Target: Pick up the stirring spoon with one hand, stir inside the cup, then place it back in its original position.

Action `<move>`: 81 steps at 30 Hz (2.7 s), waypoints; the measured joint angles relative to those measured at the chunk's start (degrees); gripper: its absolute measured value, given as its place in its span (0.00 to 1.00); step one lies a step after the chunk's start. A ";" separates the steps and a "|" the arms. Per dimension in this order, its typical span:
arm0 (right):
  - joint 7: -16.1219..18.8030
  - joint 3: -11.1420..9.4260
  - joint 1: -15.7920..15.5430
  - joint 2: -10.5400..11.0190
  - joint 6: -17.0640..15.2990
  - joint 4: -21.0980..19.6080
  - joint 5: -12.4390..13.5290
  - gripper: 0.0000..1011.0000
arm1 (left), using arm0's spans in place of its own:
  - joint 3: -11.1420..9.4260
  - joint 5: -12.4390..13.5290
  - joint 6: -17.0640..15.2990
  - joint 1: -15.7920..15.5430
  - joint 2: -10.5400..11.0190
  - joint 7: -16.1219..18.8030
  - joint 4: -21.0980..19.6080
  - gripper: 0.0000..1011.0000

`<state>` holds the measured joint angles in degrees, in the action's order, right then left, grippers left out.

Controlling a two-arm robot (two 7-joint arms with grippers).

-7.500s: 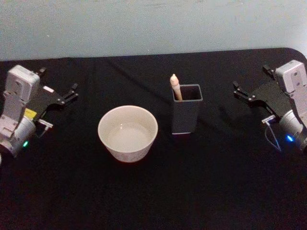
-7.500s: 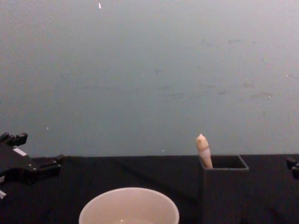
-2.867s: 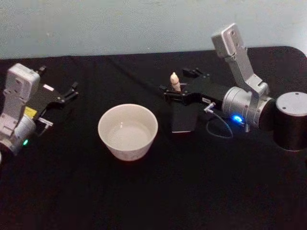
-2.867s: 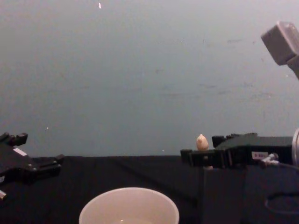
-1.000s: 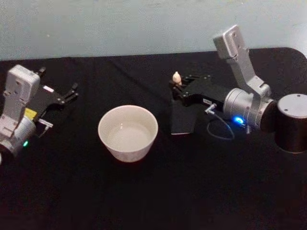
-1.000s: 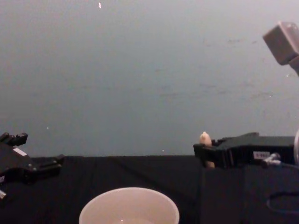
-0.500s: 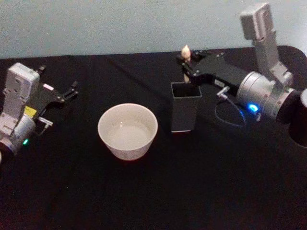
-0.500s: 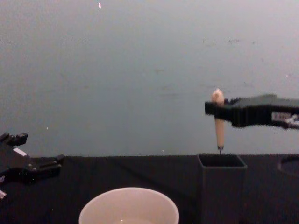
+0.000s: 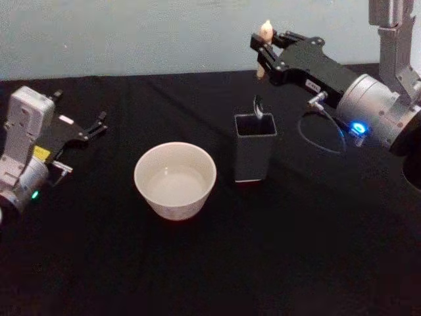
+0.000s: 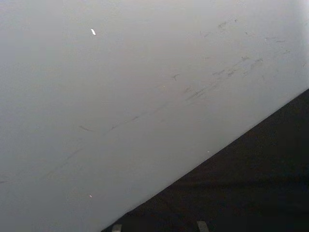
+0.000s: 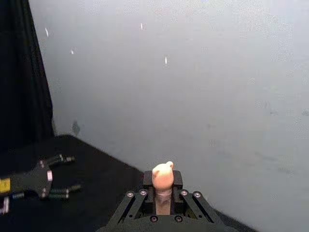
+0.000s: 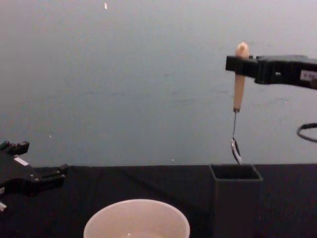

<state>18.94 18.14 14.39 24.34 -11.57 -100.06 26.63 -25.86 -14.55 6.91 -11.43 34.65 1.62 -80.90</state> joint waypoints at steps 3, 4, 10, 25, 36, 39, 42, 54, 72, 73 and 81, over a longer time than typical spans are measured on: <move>0.01 0.03 0.09 -0.60 1.47 0.01 0.46 0.21 | 0.00 0.00 0.00 0.00 0.00 0.00 0.00 0.99; 0.05 0.11 0.12 -0.79 1.83 0.05 0.63 0.21 | 0.00 0.00 0.00 0.00 0.00 0.00 0.00 0.99; 1.66 1.62 0.33 -2.35 5.01 1.14 2.00 0.21 | 0.00 0.00 0.00 0.00 0.00 0.00 0.00 0.99; 8.26 8.12 0.36 -4.75 13.41 6.05 3.62 0.21 | 0.00 0.00 0.00 0.00 0.00 0.00 0.00 0.99; 11.96 11.08 0.03 -5.80 17.59 11.52 3.69 0.21 | 0.00 0.00 0.00 0.00 0.00 0.00 0.00 0.99; 12.40 11.61 -0.09 -6.12 18.35 12.89 3.49 0.21 | 0.00 0.01 0.00 0.00 0.00 0.00 0.00 0.99; 12.41 11.87 -0.17 -6.54 19.19 13.95 3.03 0.21 | 0.00 0.00 0.00 0.00 0.00 0.00 0.00 0.99; 11.72 12.23 0.12 -9.68 22.92 20.32 0.44 0.21 | 0.00 0.00 0.00 0.00 0.00 0.00 0.00 0.99; 10.73 11.24 1.46 -13.55 25.52 26.74 -3.01 0.21 | 0.00 0.00 0.00 0.00 0.00 0.00 0.00 0.99; 10.73 11.14 1.48 -13.63 25.55 26.92 -3.18 0.21 | 0.00 0.00 0.00 0.00 0.00 0.00 0.00 0.99; 10.89 10.58 1.10 -13.49 25.36 26.71 -3.59 0.21 | 0.00 0.00 0.00 0.00 0.00 0.00 0.00 0.99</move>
<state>29.83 28.72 15.50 10.85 13.79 -73.35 23.04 -25.86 -14.55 6.91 -11.43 34.65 1.62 -80.90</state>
